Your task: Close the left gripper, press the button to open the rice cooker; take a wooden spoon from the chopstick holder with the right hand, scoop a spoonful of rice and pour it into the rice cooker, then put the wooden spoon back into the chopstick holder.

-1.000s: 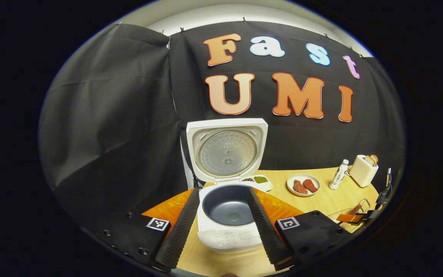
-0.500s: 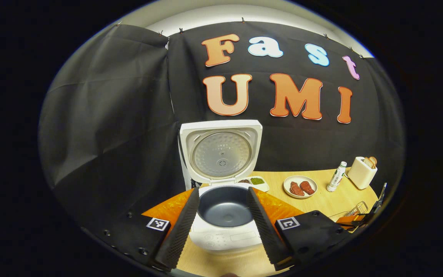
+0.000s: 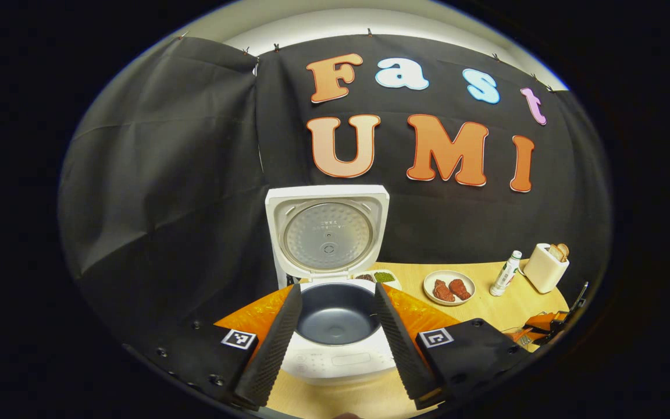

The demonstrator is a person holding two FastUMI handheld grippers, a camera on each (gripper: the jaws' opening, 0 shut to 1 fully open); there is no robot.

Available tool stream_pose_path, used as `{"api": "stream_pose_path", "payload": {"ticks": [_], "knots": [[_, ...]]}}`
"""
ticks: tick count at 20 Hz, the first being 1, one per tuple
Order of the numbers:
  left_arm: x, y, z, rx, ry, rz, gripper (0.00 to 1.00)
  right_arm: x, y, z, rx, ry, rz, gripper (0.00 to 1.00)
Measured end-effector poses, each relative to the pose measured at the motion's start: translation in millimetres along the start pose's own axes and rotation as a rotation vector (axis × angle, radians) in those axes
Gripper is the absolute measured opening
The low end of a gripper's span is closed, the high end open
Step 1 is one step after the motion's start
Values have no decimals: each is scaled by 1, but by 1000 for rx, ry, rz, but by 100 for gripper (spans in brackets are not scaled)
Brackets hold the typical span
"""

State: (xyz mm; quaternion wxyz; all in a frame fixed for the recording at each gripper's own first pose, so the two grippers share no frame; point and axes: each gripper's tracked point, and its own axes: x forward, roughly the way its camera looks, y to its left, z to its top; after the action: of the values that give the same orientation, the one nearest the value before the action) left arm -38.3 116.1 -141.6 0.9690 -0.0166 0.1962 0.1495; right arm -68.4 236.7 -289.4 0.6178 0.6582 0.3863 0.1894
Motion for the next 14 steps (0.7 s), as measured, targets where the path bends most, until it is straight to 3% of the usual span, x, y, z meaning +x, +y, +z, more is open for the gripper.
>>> {"api": "stream_pose_path", "payload": {"ticks": [7, 14], "knots": [[-2, 0, 0, -36, -8, 20, 84, 10, 34, 20, 114, -8, 90, 10], [-5, 13, 0, -56, -16, 53, 84, 15, 91, 6, 202, 40, 201, 10]]}}
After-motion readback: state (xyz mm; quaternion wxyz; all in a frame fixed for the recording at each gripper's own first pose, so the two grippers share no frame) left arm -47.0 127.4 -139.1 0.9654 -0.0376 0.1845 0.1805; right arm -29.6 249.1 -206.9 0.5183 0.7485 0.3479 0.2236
